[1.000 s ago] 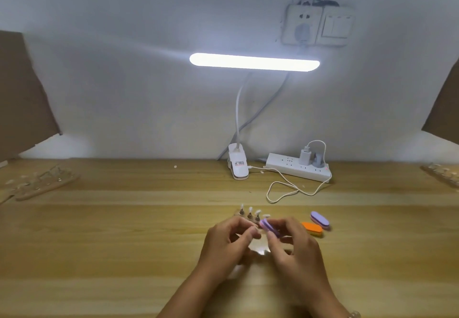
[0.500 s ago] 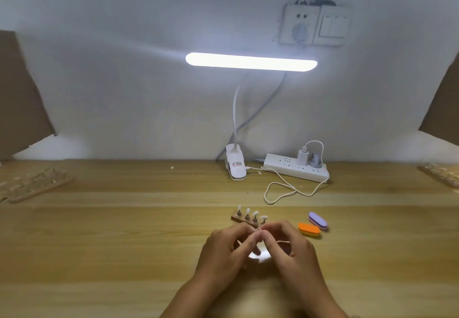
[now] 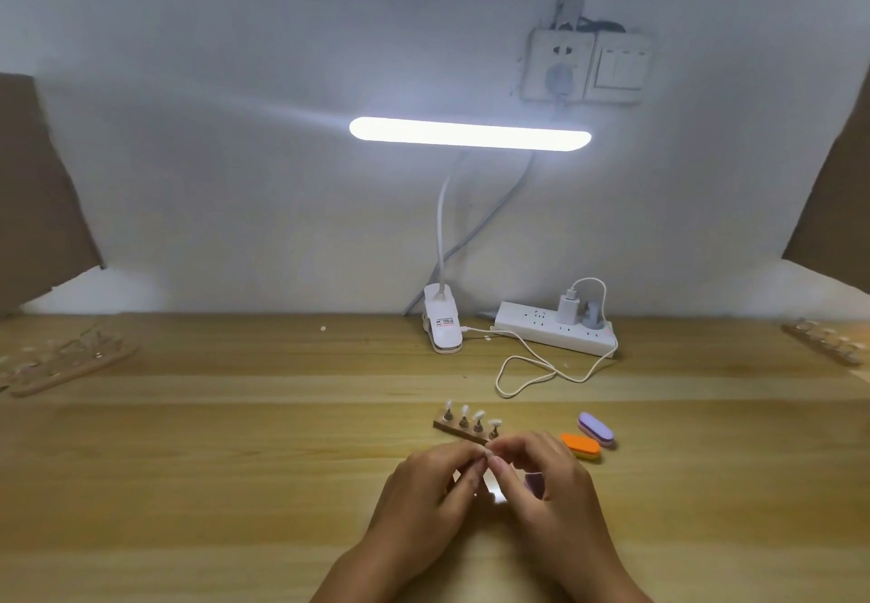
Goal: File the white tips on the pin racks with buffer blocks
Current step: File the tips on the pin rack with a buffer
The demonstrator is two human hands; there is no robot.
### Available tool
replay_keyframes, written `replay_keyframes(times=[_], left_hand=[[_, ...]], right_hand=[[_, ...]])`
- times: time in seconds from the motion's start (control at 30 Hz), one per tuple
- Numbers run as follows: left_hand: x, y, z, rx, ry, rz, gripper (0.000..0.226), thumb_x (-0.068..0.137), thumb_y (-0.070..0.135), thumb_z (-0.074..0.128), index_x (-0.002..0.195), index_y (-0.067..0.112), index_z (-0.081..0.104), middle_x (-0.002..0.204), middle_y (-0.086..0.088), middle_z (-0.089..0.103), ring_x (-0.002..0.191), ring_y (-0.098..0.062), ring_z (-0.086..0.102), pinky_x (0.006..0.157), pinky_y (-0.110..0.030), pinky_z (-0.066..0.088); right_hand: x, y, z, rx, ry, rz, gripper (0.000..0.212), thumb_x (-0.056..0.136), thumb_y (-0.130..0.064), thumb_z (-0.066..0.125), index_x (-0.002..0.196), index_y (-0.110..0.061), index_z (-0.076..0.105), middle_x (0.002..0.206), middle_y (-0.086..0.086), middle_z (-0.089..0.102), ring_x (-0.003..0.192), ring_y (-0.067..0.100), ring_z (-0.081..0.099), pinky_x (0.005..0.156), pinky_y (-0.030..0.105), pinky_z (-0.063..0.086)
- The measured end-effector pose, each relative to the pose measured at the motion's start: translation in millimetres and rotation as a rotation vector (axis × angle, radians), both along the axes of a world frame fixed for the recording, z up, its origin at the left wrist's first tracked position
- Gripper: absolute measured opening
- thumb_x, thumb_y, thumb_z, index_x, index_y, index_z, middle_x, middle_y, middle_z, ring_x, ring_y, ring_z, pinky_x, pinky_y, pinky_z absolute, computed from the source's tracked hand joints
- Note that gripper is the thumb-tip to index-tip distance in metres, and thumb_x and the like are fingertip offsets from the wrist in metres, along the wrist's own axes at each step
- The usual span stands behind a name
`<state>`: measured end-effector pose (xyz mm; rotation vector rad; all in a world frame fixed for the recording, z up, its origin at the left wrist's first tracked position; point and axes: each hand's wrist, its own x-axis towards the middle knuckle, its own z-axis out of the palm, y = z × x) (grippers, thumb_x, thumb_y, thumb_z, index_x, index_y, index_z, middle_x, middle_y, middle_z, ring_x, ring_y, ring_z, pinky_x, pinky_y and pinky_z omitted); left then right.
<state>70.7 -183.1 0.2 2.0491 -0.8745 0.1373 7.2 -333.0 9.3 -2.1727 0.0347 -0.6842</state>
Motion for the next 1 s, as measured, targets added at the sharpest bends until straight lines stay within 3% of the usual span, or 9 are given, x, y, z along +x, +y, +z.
replay_keyframes(times=[0.17, 0.27, 0.4, 0.57, 0.8, 0.93, 1.0], left_hand=[[-1.1, 0.5, 2.0, -0.014, 0.032, -0.010, 0.021, 0.095, 0.038, 0.048, 0.103, 0.032, 0.068, 0.084, 0.017, 0.069, 0.078, -0.007, 0.065, 0.074, -0.035, 0.052], [0.5, 1.1, 1.9, -0.024, 0.049, -0.015, 0.020, 0.095, 0.037, 0.049, 0.101, 0.033, 0.067, 0.082, 0.019, 0.069, 0.078, -0.007, 0.066, 0.073, -0.034, 0.052], [0.5, 0.9, 0.6, 0.001, 0.014, -0.021, 0.018, 0.096, 0.038, 0.049, 0.101, 0.033, 0.066, 0.083, 0.023, 0.066, 0.075, -0.004, 0.062, 0.073, -0.033, 0.051], [-1.1, 1.6, 0.8, 0.013, -0.009, -0.044, 0.019, 0.095, 0.033, 0.047, 0.102, 0.030, 0.065, 0.080, 0.028, 0.064, 0.072, 0.002, 0.058, 0.065, -0.021, 0.043], [-0.2, 1.6, -0.5, -0.018, -0.006, -0.047, 0.020, 0.095, 0.030, 0.048, 0.098, 0.026, 0.067, 0.082, 0.017, 0.068, 0.075, -0.005, 0.062, 0.070, -0.033, 0.049], [0.1, 2.9, -0.8, -0.010, -0.043, -0.053, 0.018, 0.094, 0.027, 0.048, 0.094, 0.024, 0.066, 0.080, 0.019, 0.066, 0.068, 0.005, 0.056, 0.064, -0.019, 0.040], [-0.2, 1.7, -0.5, 0.010, -0.025, -0.043, 0.018, 0.093, 0.032, 0.048, 0.096, 0.027, 0.065, 0.075, 0.025, 0.062, 0.068, 0.005, 0.055, 0.064, -0.020, 0.040]], right_hand=[[1.6, 1.0, -2.8, -0.005, -0.100, -0.081, 0.020, 0.084, -0.011, 0.076, 0.083, -0.030, 0.068, 0.083, -0.017, 0.065, 0.089, 0.005, 0.060, 0.072, 0.019, 0.048], [1.9, 1.2, -4.4, -0.048, -0.070, -0.052, 0.020, 0.083, -0.012, 0.077, 0.083, -0.030, 0.069, 0.083, -0.018, 0.064, 0.087, 0.006, 0.060, 0.071, 0.022, 0.047], [1.2, 1.4, -4.8, -0.114, -0.048, -0.044, 0.019, 0.081, -0.013, 0.078, 0.084, -0.030, 0.071, 0.082, -0.018, 0.062, 0.087, 0.004, 0.057, 0.068, 0.016, 0.040], [0.8, 4.2, -0.6, -0.142, -0.097, -0.041, 0.014, 0.081, -0.013, 0.079, 0.085, -0.025, 0.074, 0.082, -0.017, 0.061, 0.085, 0.008, 0.059, 0.071, 0.017, 0.041], [2.0, 5.6, -2.4, -0.150, -0.105, -0.044, 0.013, 0.081, -0.012, 0.079, 0.082, -0.024, 0.072, 0.081, -0.016, 0.061, 0.083, 0.004, 0.056, 0.069, 0.012, 0.038], [3.1, 3.6, -3.0, -0.205, -0.084, -0.017, 0.011, 0.084, -0.016, 0.077, 0.081, -0.022, 0.069, 0.080, -0.016, 0.059, 0.082, 0.009, 0.055, 0.068, 0.014, 0.036], [1.6, 2.8, -3.6, -0.209, -0.079, -0.004, 0.011, 0.085, -0.016, 0.076, 0.085, -0.024, 0.069, 0.083, -0.019, 0.058, 0.085, 0.007, 0.054, 0.072, 0.015, 0.038]])
